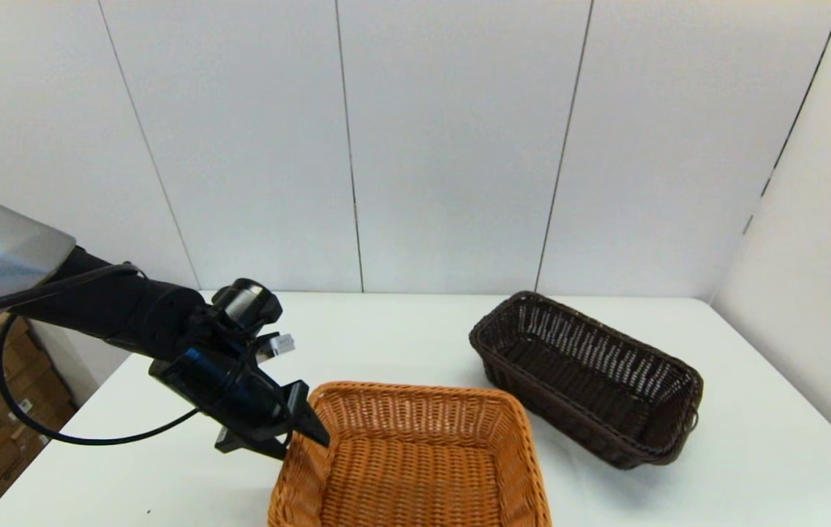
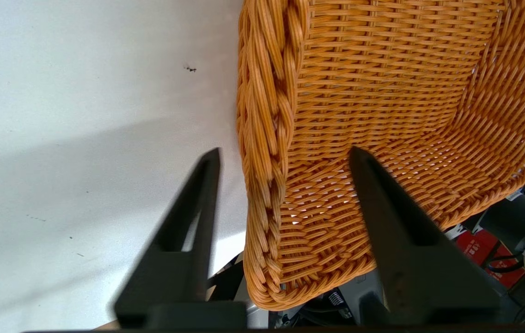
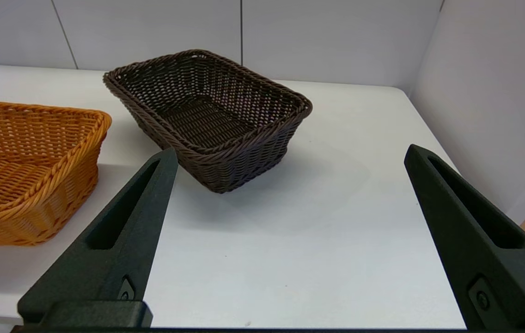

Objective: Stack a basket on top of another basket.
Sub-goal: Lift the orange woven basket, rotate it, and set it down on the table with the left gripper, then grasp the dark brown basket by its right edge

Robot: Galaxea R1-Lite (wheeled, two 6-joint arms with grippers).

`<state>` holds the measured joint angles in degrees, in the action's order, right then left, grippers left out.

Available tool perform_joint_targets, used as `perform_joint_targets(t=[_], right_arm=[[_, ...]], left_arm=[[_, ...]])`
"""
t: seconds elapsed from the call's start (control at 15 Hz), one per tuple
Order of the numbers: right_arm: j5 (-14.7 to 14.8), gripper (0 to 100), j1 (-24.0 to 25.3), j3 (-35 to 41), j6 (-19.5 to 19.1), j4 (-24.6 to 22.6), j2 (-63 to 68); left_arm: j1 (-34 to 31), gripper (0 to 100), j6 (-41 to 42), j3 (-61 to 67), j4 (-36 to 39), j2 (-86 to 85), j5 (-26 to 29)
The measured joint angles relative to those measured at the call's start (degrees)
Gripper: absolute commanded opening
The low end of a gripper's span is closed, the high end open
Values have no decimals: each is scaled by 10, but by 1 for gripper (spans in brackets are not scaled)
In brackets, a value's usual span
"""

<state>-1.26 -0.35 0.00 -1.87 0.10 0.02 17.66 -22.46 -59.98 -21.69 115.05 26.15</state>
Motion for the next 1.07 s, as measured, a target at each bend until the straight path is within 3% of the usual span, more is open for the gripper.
perform_joint_targets(t=[0.4,0.6,1.07], right_arm=[[0,100,0,0,0,0,0],[1,100,0,0,0,0,0],[-1,100,0,0,-7,0,0]], left_arm=[[-2,100,2,1,0,-19,-11],[-2,100,12,-7,-1,-49,-45],[-3,100,188,-19,-53,-184,-170]])
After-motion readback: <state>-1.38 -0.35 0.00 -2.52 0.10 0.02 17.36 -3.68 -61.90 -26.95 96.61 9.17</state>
